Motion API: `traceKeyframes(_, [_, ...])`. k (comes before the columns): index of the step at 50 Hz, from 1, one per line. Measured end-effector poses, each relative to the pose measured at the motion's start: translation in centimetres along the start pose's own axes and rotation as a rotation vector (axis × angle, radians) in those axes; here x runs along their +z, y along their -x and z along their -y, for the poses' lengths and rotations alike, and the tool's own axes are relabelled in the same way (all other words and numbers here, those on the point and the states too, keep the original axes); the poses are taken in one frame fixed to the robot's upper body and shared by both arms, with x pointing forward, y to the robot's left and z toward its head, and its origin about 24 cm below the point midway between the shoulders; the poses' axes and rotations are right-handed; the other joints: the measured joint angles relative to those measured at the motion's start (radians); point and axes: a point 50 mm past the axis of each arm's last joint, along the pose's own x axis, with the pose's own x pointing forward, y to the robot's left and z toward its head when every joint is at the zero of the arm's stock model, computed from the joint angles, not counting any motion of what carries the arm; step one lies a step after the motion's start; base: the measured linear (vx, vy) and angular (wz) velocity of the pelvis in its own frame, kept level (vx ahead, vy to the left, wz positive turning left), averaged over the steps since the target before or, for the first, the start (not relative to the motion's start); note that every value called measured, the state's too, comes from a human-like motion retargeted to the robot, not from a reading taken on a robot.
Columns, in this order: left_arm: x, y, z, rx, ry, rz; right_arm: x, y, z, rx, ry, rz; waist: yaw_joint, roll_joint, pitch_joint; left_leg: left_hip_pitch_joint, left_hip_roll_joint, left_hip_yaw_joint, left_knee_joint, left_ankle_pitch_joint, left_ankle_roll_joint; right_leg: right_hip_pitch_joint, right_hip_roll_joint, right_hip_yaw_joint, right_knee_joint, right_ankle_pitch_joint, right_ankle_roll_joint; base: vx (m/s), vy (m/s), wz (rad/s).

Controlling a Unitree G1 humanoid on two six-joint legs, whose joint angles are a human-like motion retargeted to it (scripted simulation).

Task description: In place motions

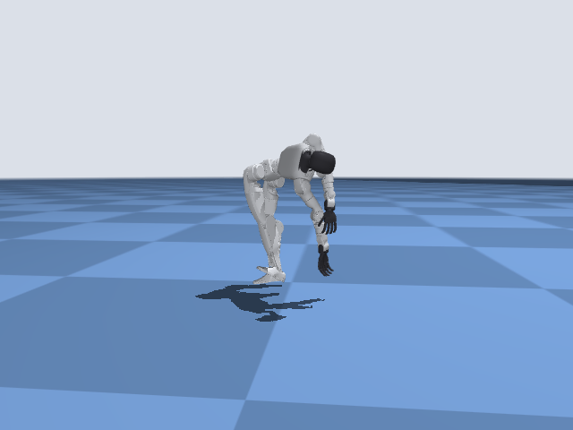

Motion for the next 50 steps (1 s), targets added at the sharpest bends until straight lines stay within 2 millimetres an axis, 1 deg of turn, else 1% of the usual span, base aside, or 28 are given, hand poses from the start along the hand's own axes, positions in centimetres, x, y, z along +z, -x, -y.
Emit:
traceKeyframes(1, [0.3,-0.1,0.1,-0.006,0.002,0.009,0.4,-0.1,0.1,-0.002,-0.008,0.012,0.0,0.0,0.0,-0.006,0.002,0.014,0.003,0.0,0.0,-0.008,0.006,0.015,-0.002,0.006,0.001,-0.01,0.06,2.49])
traceKeyframes(2, [1.5,-0.3,-0.2,-0.01,-0.042,0.054,2.1,-0.1,0.0,-0.005,-0.051,0.058,0.073,-0.046,0.064,-0.061,0.028,-0.02,-0.012,-0.004,0.0,-0.052,0.025,-0.028,-0.014,-0.003,0.004,0.26,0.36,9.11])
traceKeyframes(3, [4.3,-0.7,-1.2,-0.015,-0.177,0.171,6.1,0.1,-0.2,-0.014,-0.165,0.169,0.292,-0.184,0.255,-0.216,0.102,-0.15,-0.062,-0.018,0.0,-0.166,0.073,-0.186,-0.042,-0.041,0.012,0.53,0.41,14.72])
traceKeyframes(4, [16.6,0.2,-2.8,-0.003,-0.658,0.614,22.1,3.6,2.7,0.049,-0.885,0.454,0.489,-0.208,0.382,-0.52,0.122,-0.416,-0.079,0.0,0.042,-0.378,0.051,-0.435,-0.052,-0.078,0.03,0.67,0.21,16.8])
traceKeyframes(5, [27.2,7.1,4.3,-0.142,-1.318,1.185,19.3,6.5,25.3,-0.296,-1.868,0.702,0.676,-0.175,0.476,-0.899,0.115,-0.751,-0.079,0.032,0.106,-0.64,-0.007,-0.729,-0.052,-0.115,0.054,0.36,-0.02,11.61])
traceKeyframes(6, [24.9,8.2,8.0,-0.244,-1.512,1.217,15.6,4.1,23.5,-0.242,-1.989,0.648,0.607,-0.12,0.515,-1.013,0.072,-0.85,-0.056,0.049,0.143,-0.725,-0.057,-0.803,-0.012,-0.129,0.069,0.08,0.0,6.97])
traceKeyframes(7, [22.9,9.1,10.2,-0.313,-1.636,1.246,13.2,2.9,22.0,-0.218,-2.076,0.63,0.56,-0.083,0.541,-1.093,0.043,-0.918,-0.039,0.06,0.168,-0.785,-0.091,-0.854,0.017,-0.139,0.079,-0.09,0.12,2.28])
traceKeyframes(10, [22.7,9.8,10.9,-0.284,-1.649,1.28,12.0,3.4,23.1,-0.306,-2.094,0.693,0.555,-0.08,0.54,-1.12,0.042,-0.929,-0.026,0.06,0.17,-0.81,-0.094,-0.859,0.035,-0.149,0.075,0.01,0.02,0.48])
traceKeyframes(13, [22.8,9.8,10.9,-0.253,-1.636,1.281,11.2,3.8,23.7,-0.361,-2.107,0.727,0.562,-0.079,0.536,-1.128,0.042,-0.936,-0.019,0.062,0.17,-0.814,-0.095,-0.862,0.045,-0.156,0.071,0.05,-0.01,0.21])
traceKeyframes(17, [22.7,9.5,10.8,-0.244,-1.616,1.247,10.9,4.0,23.9,-0.374,-2.13,0.748,0.586,-0.078,0.526,-1.131,0.041,-0.947,-0.014,0.065,0.172,-0.811,-0.098,-0.872,0.05,-0.161,0.068,0.05,-0.01,0.2])
traceKeyframes(23, [22.4,9.3,10.8,-0.272,-1.591,1.215,11.5,3.7,23.5,-0.316,-2.163,0.754,0.629,-0.079,0.509,-1.135,0.032,-0.967,-0.011,0.067,0.175,-0.806,-0.106,-0.885,0.053,-0.165,0.069,0.0,0.0,0.0])
traceKeyframes(33, [22.3,9.3,10.8,-0.243,-1.593,1.243,12.3,3.4,22.9,-0.25,-2.162,0.744,0.686,-0.084,0.471,-1.153,0.012,-0.994,-0.013,0.069,0.189,-0.812,-0.125,-0.904,0.058,-0.168,0.072,0.0,0.0,0.0])
traceKeyframes(42, [22.3,9.3,10.8,-0.254,-1.567,1.254,12.4,3.4,22.9,-0.254,-2.146,0.755,0.711,-0.089,0.445,-1.167,0.0,-1.003,-0.013,0.065,0.2,-0.825,-0.14,-0.915,0.065,-0.163,0.081,0.0,0.0,0.0])
traceKeyframes(50, [22.4,9.4,10.9,-0.253,-1.55,1.276,12.6,3.4,22.8,-0.254,-2.112,0.746,0.73,-0.092,0.422,-1.177,-0.024,-1.007,-0.014,0.048,0.219,-0.858,-0.16,-0.892,0.093,-0.158,0.084,0.03,0.08,-0.07])
